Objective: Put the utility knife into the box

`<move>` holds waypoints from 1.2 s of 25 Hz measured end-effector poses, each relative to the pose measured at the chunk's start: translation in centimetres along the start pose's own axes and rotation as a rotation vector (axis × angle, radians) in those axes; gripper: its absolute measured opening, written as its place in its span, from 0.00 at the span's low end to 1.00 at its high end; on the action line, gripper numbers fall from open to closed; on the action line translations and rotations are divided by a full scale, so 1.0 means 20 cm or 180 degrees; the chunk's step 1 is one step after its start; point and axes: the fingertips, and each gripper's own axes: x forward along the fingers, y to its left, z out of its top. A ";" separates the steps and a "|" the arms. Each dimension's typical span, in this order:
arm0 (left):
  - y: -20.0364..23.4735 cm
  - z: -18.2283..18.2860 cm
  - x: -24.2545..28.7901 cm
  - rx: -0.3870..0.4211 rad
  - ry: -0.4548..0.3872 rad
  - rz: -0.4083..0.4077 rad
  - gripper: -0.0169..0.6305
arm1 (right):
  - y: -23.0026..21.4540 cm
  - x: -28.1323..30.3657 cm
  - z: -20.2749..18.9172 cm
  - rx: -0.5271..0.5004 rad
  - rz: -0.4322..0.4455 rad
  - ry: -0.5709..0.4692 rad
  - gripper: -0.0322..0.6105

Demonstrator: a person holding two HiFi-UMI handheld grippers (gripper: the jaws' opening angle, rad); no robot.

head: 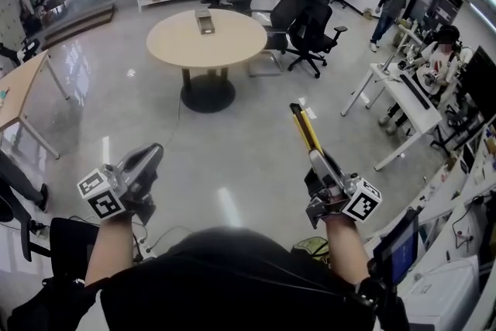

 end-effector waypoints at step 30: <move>1.52 0.63 -0.31 -0.0061 -0.0113 0.0071 0.02 | -0.36 1.59 -0.42 -0.0052 -0.0021 0.0093 0.19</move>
